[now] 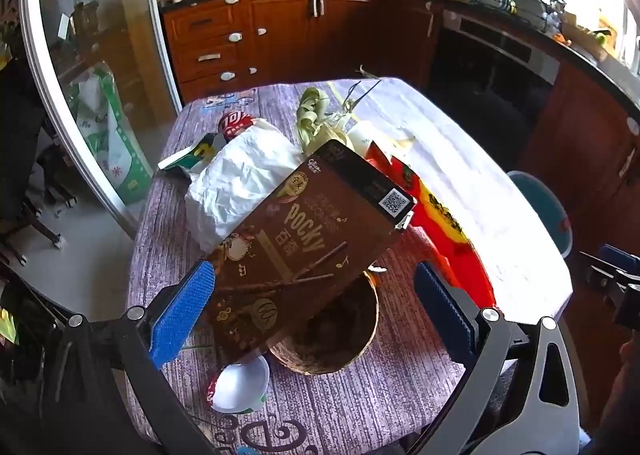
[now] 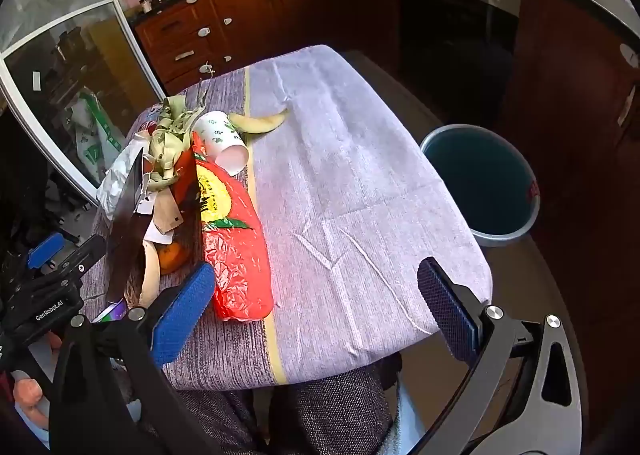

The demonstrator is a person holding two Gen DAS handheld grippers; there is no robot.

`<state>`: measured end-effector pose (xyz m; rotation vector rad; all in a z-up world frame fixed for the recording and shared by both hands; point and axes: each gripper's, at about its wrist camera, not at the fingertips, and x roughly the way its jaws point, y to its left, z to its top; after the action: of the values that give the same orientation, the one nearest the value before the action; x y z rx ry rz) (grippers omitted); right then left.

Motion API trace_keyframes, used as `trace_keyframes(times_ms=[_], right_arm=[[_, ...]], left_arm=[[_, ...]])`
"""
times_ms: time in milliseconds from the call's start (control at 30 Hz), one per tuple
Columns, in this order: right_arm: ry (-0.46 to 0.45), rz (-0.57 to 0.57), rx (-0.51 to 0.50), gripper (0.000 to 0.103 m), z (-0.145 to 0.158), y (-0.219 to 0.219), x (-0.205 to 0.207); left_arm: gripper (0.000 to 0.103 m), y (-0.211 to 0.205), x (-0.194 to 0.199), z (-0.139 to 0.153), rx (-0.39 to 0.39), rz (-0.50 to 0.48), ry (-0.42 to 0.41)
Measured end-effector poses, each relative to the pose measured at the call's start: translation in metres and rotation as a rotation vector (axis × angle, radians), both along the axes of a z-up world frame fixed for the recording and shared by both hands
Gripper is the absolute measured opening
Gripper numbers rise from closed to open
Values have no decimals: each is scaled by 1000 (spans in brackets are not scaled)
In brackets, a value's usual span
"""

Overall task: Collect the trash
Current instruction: 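Move both tools toward the brown Pocky box and red snack bag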

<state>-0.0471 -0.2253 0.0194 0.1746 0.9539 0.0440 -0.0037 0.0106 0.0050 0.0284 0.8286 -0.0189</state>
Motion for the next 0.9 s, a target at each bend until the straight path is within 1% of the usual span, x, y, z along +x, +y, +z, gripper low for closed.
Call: trace_keyframes(times_ms=[467, 900], right_arm=[[16, -11, 4, 97, -1, -2, 2], [17, -19, 2, 97, -3, -4, 1]], left_arm=[[99, 4, 2, -3, -4, 6, 12], [99, 6, -1, -4, -7, 11, 7]])
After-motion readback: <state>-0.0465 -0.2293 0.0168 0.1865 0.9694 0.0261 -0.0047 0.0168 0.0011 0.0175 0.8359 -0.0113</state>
